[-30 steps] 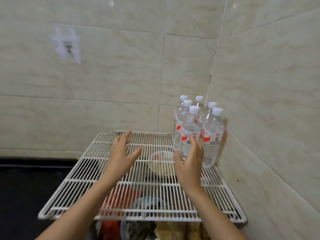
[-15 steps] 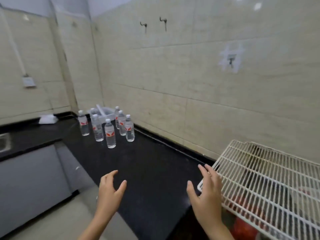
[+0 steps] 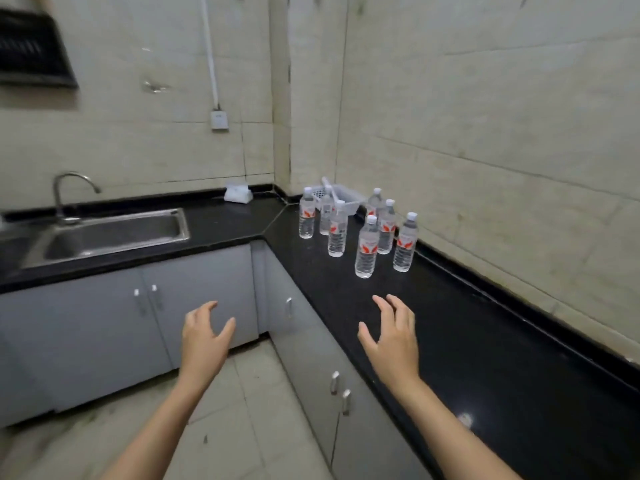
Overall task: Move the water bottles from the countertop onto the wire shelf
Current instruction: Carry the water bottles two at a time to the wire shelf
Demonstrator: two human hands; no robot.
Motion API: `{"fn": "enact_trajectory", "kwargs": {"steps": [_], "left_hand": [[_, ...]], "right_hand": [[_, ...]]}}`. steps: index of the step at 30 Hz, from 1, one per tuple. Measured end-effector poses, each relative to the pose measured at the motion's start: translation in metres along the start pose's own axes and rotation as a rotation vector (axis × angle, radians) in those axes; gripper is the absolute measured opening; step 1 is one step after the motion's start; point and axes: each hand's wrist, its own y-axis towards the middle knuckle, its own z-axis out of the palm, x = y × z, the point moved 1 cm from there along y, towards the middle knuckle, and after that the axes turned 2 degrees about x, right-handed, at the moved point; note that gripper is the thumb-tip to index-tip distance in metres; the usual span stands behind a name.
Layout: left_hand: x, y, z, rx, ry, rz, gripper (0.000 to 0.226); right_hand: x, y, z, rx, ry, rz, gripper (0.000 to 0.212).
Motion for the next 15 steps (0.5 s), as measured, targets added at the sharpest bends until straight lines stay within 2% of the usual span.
{"fn": "enact_trajectory", "kwargs": {"steps": [6, 10, 15], "left_hand": [[0.038, 0.062, 0.007, 0.009, 0.002, -0.087, 0.044], [0.048, 0.096, 0.038, 0.05, 0.07, -0.113, 0.047], [0.044, 0.158, 0.069, 0.073, 0.162, -0.131, 0.049]], "right_hand": [[0.008, 0.053, 0.068, 0.132, -0.124, -0.096, 0.047], [-0.015, 0.097, 0.11, 0.237, -0.206, -0.126, 0.056], [-0.032, 0.171, 0.152, 0.332, -0.146, -0.087, 0.058]]}}
